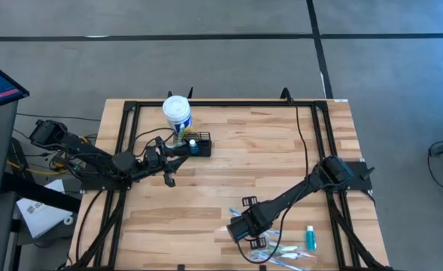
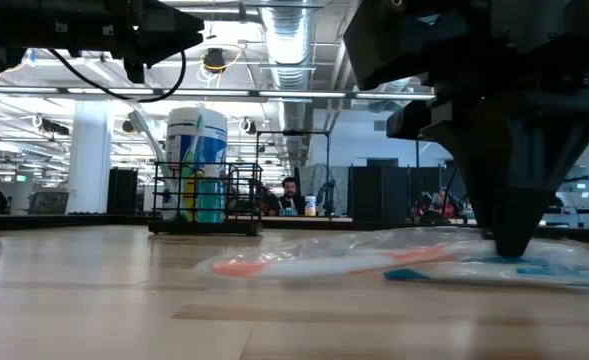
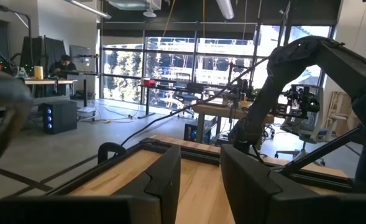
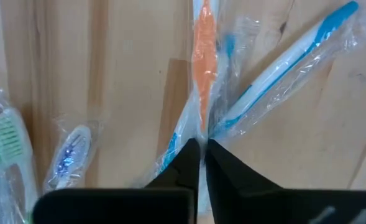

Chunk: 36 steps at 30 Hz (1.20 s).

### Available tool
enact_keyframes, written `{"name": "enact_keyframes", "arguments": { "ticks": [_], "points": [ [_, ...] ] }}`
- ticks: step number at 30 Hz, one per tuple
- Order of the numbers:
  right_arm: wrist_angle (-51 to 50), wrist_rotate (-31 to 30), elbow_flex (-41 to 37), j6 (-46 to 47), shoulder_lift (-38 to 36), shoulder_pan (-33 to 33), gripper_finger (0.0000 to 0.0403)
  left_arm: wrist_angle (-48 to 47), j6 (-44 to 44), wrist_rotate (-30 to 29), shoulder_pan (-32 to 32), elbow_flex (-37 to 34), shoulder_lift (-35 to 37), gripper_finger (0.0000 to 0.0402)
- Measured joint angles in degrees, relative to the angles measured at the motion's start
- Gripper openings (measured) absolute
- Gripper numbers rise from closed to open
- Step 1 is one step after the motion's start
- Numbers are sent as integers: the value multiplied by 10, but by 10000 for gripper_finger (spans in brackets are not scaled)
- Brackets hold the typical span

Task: Pick & Place toothbrushing station
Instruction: Put the orange toothbrush into the wire organizer

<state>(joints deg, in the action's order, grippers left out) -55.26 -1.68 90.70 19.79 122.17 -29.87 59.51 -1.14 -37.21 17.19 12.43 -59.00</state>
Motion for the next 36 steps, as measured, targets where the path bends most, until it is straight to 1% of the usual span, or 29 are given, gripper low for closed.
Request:
{"name": "enact_keyframes", "arguments": {
  "ticks": [3,7,16,20,23,29,33,36],
  "points": [
    [0,0,0,-3,0,0,13,0,0,0,0,0,0,108],
    [-20,-1,5,-3,0,0,5,0,1,0,0,0,0,108],
    [-91,-46,58,-7,0,0,2,-1,2,0,0,0,0,108],
    [-122,-69,77,-9,0,0,1,-2,18,8,0,0,0,108],
    [-151,-94,95,-9,0,0,1,-2,31,28,0,0,0,108],
    [-206,-162,119,-22,0,0,1,-3,50,34,0,0,0,108],
    [-230,-215,131,-38,0,1,0,-6,86,74,-13,0,0,108],
    [-250,-263,142,-39,0,0,0,-32,125,103,-28,10,0,108]
  ]
}}
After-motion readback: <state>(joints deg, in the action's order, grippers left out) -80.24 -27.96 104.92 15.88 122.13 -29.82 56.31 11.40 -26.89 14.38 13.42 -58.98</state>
